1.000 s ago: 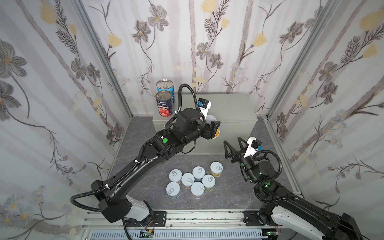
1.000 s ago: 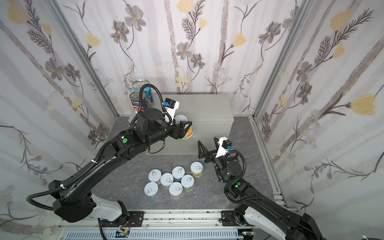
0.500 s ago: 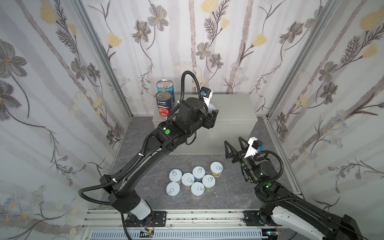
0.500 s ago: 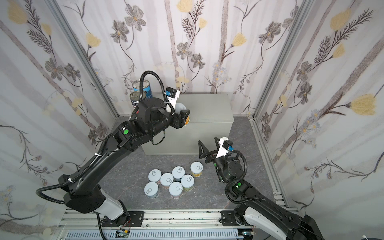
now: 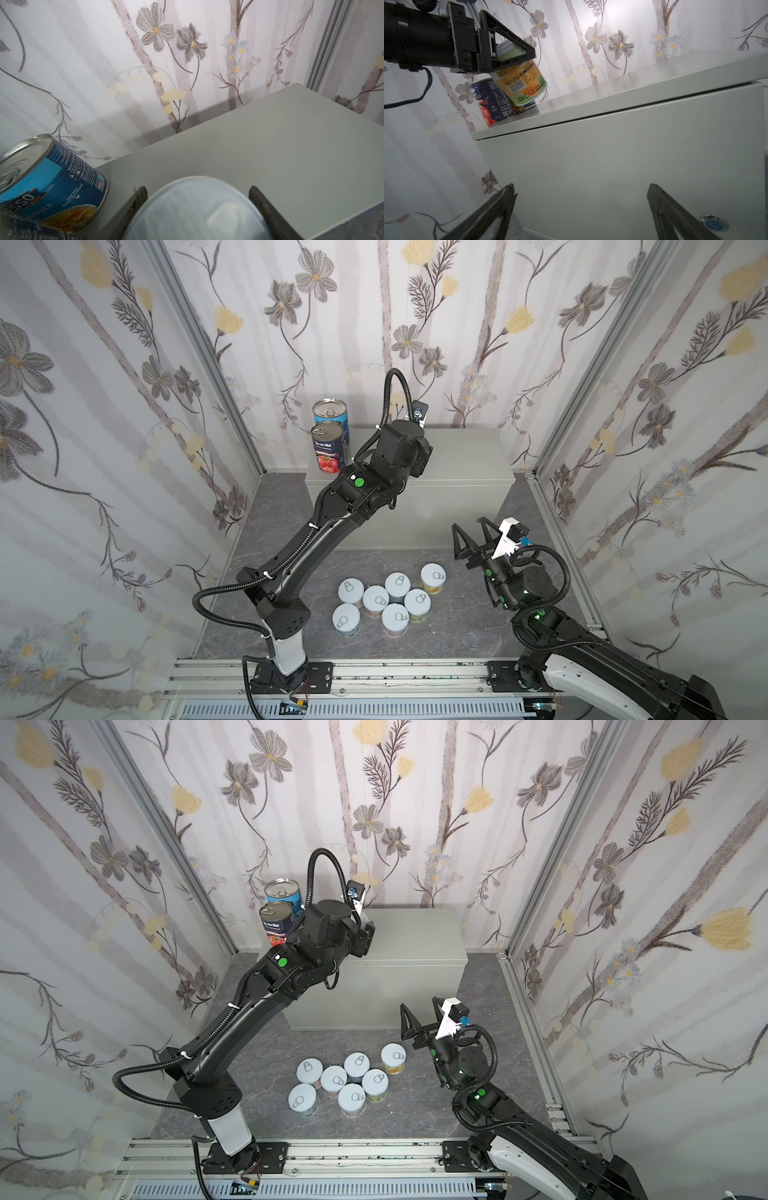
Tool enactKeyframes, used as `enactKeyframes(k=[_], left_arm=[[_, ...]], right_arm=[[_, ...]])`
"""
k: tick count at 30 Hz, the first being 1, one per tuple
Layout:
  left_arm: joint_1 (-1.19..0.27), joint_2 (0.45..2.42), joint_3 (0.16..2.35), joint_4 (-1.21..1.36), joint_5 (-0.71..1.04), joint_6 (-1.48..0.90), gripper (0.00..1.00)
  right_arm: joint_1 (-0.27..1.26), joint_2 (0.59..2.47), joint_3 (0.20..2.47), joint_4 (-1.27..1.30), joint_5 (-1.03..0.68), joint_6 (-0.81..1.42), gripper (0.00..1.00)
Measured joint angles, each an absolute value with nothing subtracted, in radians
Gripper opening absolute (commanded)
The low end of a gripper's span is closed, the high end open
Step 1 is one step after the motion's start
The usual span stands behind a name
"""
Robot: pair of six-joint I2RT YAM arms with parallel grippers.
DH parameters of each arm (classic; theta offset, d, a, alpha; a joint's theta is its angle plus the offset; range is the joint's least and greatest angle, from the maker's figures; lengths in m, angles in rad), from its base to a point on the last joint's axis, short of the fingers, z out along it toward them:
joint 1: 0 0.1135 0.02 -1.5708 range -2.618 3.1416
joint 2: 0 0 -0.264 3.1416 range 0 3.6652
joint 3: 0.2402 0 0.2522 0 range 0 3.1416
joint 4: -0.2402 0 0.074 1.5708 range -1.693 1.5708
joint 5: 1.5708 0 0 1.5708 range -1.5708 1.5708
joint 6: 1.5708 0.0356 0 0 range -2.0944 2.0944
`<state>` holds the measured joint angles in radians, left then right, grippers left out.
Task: Place and organize the canned foods onto the counter
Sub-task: 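Carry the can over the cabinet top beside the blue Progresso can, then lower the can onto the cabinet top next to the blue can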
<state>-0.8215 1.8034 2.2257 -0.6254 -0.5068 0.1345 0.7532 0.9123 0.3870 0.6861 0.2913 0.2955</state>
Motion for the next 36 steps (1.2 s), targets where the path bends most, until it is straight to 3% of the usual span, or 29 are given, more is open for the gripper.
enactKeyframes(k=[15, 36], left_arm=[[-0.739, 2.012, 2.514, -0.744, -0.496, 0.113, 0.00], [-0.614, 2.068, 2.605, -0.820, -0.423, -0.012, 0.00]], right_arm=[[0.753, 0.883, 0.383, 0.624, 0.295, 0.295, 1.00], [0.753, 0.839, 0.359, 0.581, 0.336, 0.299, 1.00]])
